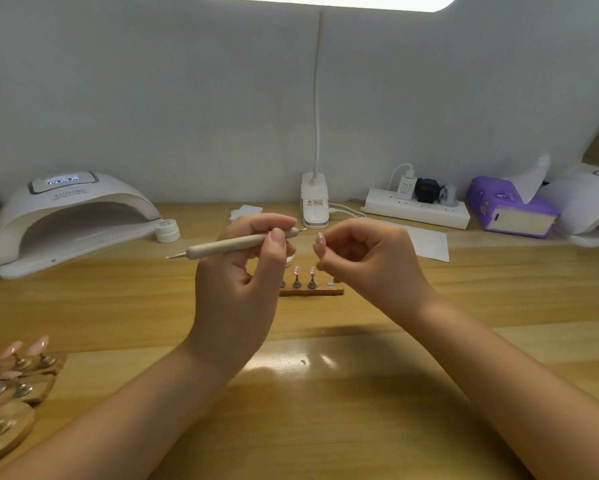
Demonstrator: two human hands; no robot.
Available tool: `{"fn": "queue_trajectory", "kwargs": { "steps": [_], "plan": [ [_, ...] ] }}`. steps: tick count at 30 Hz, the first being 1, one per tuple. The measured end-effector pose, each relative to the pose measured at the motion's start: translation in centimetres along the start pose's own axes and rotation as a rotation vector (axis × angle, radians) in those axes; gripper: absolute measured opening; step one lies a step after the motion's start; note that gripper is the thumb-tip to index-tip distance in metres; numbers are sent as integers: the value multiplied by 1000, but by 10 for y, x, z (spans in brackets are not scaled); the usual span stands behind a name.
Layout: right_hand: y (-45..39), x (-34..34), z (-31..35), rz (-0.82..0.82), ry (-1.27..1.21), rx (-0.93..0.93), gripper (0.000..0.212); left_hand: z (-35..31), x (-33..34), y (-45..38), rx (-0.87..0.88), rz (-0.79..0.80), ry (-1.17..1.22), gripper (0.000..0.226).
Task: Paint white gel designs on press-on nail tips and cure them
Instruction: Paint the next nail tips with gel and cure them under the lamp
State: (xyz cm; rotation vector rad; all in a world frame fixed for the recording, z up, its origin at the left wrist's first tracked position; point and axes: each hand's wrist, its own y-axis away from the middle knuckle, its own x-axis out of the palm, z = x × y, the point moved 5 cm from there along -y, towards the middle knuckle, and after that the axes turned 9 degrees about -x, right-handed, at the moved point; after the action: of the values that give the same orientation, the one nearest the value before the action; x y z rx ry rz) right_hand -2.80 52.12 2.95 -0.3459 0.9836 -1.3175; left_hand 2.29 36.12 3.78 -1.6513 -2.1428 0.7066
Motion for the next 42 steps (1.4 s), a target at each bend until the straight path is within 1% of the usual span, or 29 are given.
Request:
{"fn": "queue_trajectory", "kwargs": {
  "steps": [5,9,15,42],
  "plan": [
    [-4,3,18,-5,14,-62,3,-10,1,1,81,-8,-65,18],
    [-6,3,28,-21,99,-135,3,-11,1,-1,94,-30,-102,21],
    [-6,3,32,-30,166,-175,1,-13,2,0,105,-24,-109,23],
    [-6,2,32,-52,242,-217,1,-13,3,2,99,-16,-100,21]
  ]
}}
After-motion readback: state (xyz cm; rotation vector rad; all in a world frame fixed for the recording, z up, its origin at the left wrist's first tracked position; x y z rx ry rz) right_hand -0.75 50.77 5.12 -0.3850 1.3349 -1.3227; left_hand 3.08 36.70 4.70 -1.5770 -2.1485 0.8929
